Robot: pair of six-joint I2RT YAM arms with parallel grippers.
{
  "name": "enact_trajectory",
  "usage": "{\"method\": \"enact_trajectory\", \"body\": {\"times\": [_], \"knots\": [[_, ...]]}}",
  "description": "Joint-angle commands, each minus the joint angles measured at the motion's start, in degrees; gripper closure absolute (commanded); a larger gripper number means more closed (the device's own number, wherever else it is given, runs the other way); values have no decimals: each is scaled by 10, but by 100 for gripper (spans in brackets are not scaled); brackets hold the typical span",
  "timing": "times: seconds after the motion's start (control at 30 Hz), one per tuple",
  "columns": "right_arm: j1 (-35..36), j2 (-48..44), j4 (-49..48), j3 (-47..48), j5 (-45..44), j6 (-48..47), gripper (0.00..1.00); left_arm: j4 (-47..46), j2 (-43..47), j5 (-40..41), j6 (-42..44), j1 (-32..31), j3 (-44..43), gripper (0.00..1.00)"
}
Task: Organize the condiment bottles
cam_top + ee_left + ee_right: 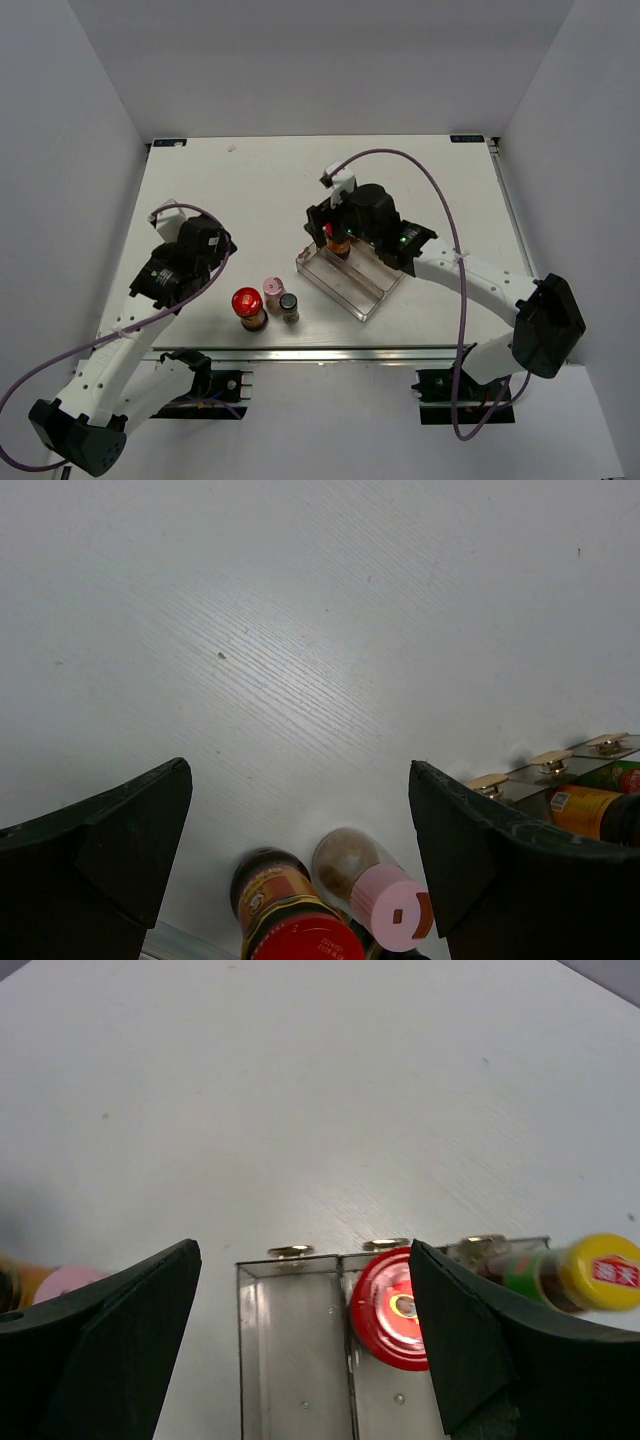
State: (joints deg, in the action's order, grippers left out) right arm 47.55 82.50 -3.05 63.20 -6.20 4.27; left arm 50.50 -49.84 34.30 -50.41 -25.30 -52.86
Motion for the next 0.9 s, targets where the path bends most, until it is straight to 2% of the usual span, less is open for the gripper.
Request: {"method": "enact_trajectory", "body": {"times": [0.0,0.13,0.27,0.5,0.87], "knots": [[43,-13,-15,3,89,-108,11,-11,-4,-8,6,1,3,2],[92,6,2,10,199,-191,11,-8,-6,-9,7,1,0,2],[134,58,20,40,252,-225,11,-10,-3,-11,7,1,3,2],[186,123,16,87,262,-240,11,-1,-5,-10,5,1,-2,2],[214,192,6,127,224,-230,11,-1,7,-6,8,1,0,2]]}}
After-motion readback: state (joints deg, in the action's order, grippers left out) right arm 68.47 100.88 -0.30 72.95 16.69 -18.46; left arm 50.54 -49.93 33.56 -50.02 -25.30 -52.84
